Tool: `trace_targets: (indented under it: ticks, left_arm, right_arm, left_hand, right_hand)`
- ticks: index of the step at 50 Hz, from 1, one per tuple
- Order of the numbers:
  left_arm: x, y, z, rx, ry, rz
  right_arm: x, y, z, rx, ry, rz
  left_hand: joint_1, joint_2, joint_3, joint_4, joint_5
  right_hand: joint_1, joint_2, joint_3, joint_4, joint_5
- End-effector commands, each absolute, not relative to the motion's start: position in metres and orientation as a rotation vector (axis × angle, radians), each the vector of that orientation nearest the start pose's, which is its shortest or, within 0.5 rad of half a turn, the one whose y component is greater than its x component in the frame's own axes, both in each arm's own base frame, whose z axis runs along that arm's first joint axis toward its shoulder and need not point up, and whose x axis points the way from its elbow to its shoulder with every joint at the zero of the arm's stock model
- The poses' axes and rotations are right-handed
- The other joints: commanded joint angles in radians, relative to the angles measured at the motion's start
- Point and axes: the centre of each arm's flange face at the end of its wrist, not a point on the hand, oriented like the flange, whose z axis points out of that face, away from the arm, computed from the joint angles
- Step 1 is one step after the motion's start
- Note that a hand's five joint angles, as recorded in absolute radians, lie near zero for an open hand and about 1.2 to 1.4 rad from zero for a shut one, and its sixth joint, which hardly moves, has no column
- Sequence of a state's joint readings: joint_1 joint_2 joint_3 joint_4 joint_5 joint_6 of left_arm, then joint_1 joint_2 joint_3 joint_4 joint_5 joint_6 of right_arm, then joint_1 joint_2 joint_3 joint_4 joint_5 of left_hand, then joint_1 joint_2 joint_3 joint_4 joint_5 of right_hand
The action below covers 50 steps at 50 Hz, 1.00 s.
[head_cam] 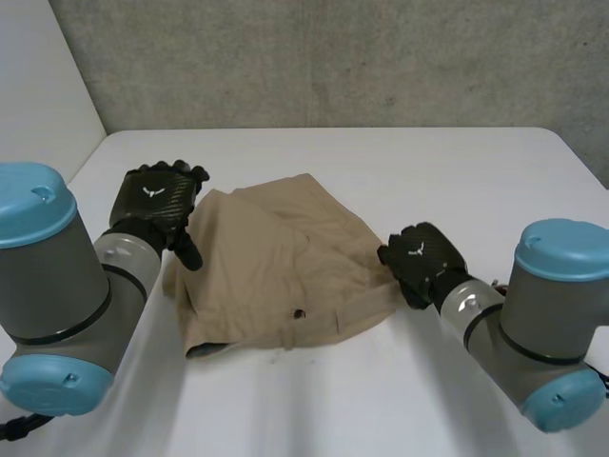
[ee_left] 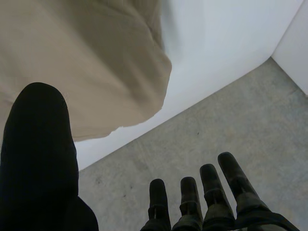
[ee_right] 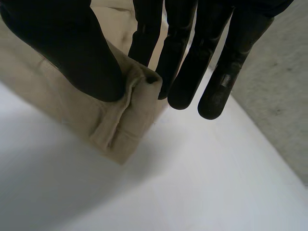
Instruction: Fold the shorts.
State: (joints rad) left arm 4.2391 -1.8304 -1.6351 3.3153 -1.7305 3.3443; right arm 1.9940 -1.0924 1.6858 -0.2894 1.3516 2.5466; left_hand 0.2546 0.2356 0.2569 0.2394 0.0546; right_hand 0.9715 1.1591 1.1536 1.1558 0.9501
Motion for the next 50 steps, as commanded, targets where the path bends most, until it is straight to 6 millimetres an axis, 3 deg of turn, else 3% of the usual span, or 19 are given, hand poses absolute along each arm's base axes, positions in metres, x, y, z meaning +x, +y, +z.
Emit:
trace_targets:
  ticks: [1, 7, 10, 14, 16, 17, 19, 20, 23, 27, 30, 33, 37, 41, 45, 50]
  left_arm:
    - [-0.248, -0.255, 0.217, 0.606, 2.344, -2.05]
    - [-0.244, -0.255, 0.214, 0.595, 2.352, -2.03]
    - [-0.243, -0.254, 0.213, 0.597, 2.355, -2.024]
    - [-0.243, -0.252, 0.21, 0.601, 2.365, -2.008]
    - [-0.242, -0.252, 0.209, 0.603, 2.368, -2.004]
    - [-0.243, -0.251, 0.208, 0.605, 2.369, -2.003]
    - [-0.243, -0.251, 0.207, 0.609, 2.373, -1.997]
    - [-0.243, -0.25, 0.207, 0.609, 2.375, -1.995]
    - [-0.244, -0.25, 0.206, 0.614, 2.376, -1.994]
    - [-0.245, -0.251, 0.207, 0.615, 2.372, -2.004]
    - [-0.247, -0.255, 0.21, 0.608, 2.342, -2.052]
    - [-0.251, -0.259, 0.213, 0.621, 2.311, -2.11]
    - [-0.259, -0.267, 0.213, 0.664, 2.294, -2.162]
    - [-0.27, -0.278, 0.205, 0.745, 2.319, -2.171]
    - [-0.28, -0.295, 0.196, 0.783, 2.336, -2.175]
    - [-0.289, -0.32, 0.179, 0.787, 2.35, -2.161]
  right_arm:
    - [0.288, -0.321, 0.181, -1.303, 1.909, -2.238]
    - [0.271, -0.401, 0.19, -1.413, 1.854, -2.528]
    - [0.263, -0.433, 0.185, -1.452, 1.825, -2.634]
    - [0.255, -0.462, 0.175, -1.427, 1.761, -2.751]
    - [0.253, -0.468, 0.172, -1.417, 1.725, -2.781]
    - [0.251, -0.47, 0.17, -1.401, 1.708, -2.8]
    - [0.249, -0.471, 0.168, -1.381, 1.716, -2.799]
    - [0.248, -0.466, 0.165, -1.361, 1.74, -2.765]
    - [0.249, -0.456, 0.168, -1.311, 1.762, -2.716]
    - [0.242, -0.43, 0.202, -1.158, 1.779, -2.668]
    - [0.233, -0.39, 0.223, -0.995, 1.875, -2.505]
    - [0.227, -0.371, 0.226, -0.924, 1.951, -2.39]
    - [0.223, -0.334, 0.212, -0.803, 2.14, -2.069]
    - [0.219, -0.31, 0.189, -0.716, 2.295, -1.797]
    - [0.22, -0.294, 0.175, -0.705, 2.351, -1.68]
    - [0.232, -0.284, 0.164, -0.755, 2.313, -1.691]
  left_hand:
    - [-0.047, -0.028, -0.049, -0.032, -0.022]
    - [-0.053, -0.034, -0.055, -0.038, -0.027]
    - [-0.056, -0.037, -0.058, -0.041, -0.03]
    - [-0.059, -0.04, -0.061, -0.043, -0.033]
    - [-0.059, -0.04, -0.061, -0.043, -0.033]
    - [-0.059, -0.04, -0.061, -0.043, -0.033]
    - [-0.062, -0.043, -0.064, -0.046, -0.036]
    - [-0.062, -0.043, -0.064, -0.046, -0.036]
    - [-0.062, -0.043, -0.064, -0.046, -0.036]
    - [-0.062, -0.043, -0.064, -0.046, -0.036]
    - [-0.05, -0.031, -0.052, -0.035, -0.025]
    - [-0.032, -0.013, -0.035, -0.017, -0.007]
    - [-0.021, -0.002, -0.023, -0.005, 0.005]
    - [0.0, 0.019, -0.002, 0.015, 0.025]
    - [0.041, 0.06, 0.039, 0.056, 0.066]
    - [0.088, 0.107, 0.086, 0.103, 0.113]
  right_hand:
    - [0.425, 0.237, 0.243, 0.24, 0.272]
    - [0.425, 0.237, 0.243, 0.24, 0.272]
    - [0.425, 0.237, 0.243, 0.24, 0.272]
    - [0.425, 0.237, 0.243, 0.24, 0.272]
    - [0.425, 0.237, 0.243, 0.24, 0.272]
    - [-0.054, -0.241, -0.236, -0.238, -0.207]
    - [-0.579, -0.767, -0.761, -0.763, -0.732]
    - [-0.797, -0.985, -0.979, -0.981, -0.95]
    - [-0.797, -0.985, -0.979, -0.981, -0.95]
    - [-0.797, -0.985, -0.979, -0.981, -0.95]
    - [-0.797, -0.985, -0.979, -0.981, -0.95]
    - [-0.797, -0.985, -0.979, -0.981, -0.95]
    - [-0.749, -0.937, -0.931, -0.933, -0.902]
    - [-0.599, -0.787, -0.781, -0.784, -0.752]
    - [-0.526, -0.713, -0.708, -0.71, -0.679]
    - [-0.496, -0.684, -0.678, -0.68, -0.649]
